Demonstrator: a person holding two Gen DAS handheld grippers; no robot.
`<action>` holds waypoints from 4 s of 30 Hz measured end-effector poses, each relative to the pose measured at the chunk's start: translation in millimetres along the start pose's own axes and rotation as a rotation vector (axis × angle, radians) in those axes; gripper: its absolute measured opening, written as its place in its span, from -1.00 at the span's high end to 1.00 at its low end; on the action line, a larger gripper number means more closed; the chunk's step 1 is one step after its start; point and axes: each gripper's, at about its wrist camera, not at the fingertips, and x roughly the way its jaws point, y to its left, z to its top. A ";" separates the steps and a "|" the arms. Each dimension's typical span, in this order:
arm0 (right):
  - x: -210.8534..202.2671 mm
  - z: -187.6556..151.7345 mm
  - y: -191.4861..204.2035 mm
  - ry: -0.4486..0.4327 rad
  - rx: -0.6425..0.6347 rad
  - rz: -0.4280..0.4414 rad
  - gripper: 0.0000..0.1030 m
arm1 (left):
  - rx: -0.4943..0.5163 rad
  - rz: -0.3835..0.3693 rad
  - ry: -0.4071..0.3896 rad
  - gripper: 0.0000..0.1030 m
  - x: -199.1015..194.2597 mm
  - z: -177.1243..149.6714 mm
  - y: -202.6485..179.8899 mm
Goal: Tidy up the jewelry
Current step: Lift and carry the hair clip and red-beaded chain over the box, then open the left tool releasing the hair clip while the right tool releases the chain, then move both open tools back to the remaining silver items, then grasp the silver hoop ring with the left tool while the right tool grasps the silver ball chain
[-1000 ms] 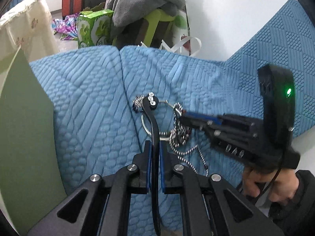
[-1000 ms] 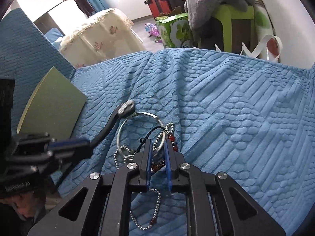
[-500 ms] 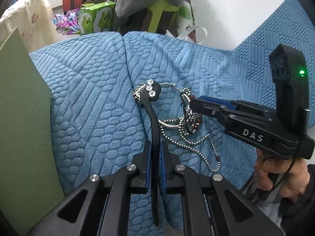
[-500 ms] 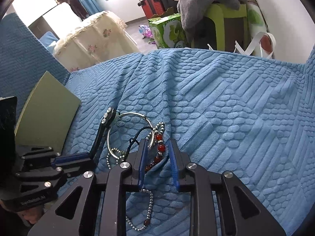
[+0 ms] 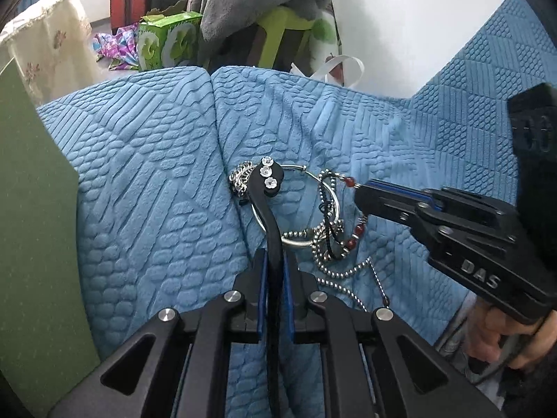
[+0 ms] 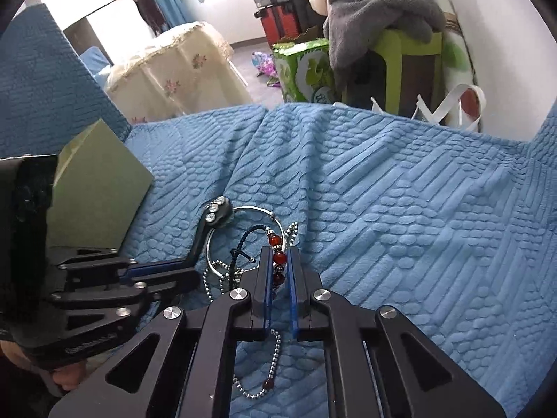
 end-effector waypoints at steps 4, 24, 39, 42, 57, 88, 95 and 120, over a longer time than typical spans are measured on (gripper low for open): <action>-8.1 1.2 5.2 -0.006 0.008 -0.019 0.89 | -0.010 0.007 0.002 0.87 1.4 3.6 -0.9; -111.9 51.3 54.9 -0.176 -0.018 -0.078 0.89 | -0.005 -0.022 -0.172 0.88 -143.0 37.7 -16.3; -189.9 129.1 169.9 -0.356 -0.151 -0.007 0.89 | -0.026 0.060 -0.410 0.88 -301.9 84.4 38.0; -173.6 124.7 192.8 -0.330 -0.173 0.028 0.89 | -0.066 0.089 -0.408 0.88 -308.3 70.9 62.8; -39.9 55.5 232.5 -0.050 -0.166 0.085 0.89 | -0.160 0.144 -0.247 0.87 -236.8 13.4 156.4; -147.6 72.6 164.7 -0.276 -0.161 0.083 0.53 | -0.170 0.121 -0.460 -0.26 -288.7 7.2 93.6; -145.0 48.7 122.1 -0.266 -0.110 0.024 0.53 | -0.146 0.062 -0.420 -0.23 -255.1 13.3 57.1; -25.2 -35.0 35.1 0.004 -0.018 0.030 0.53 | -0.168 -0.080 -0.026 0.52 -58.9 3.0 20.0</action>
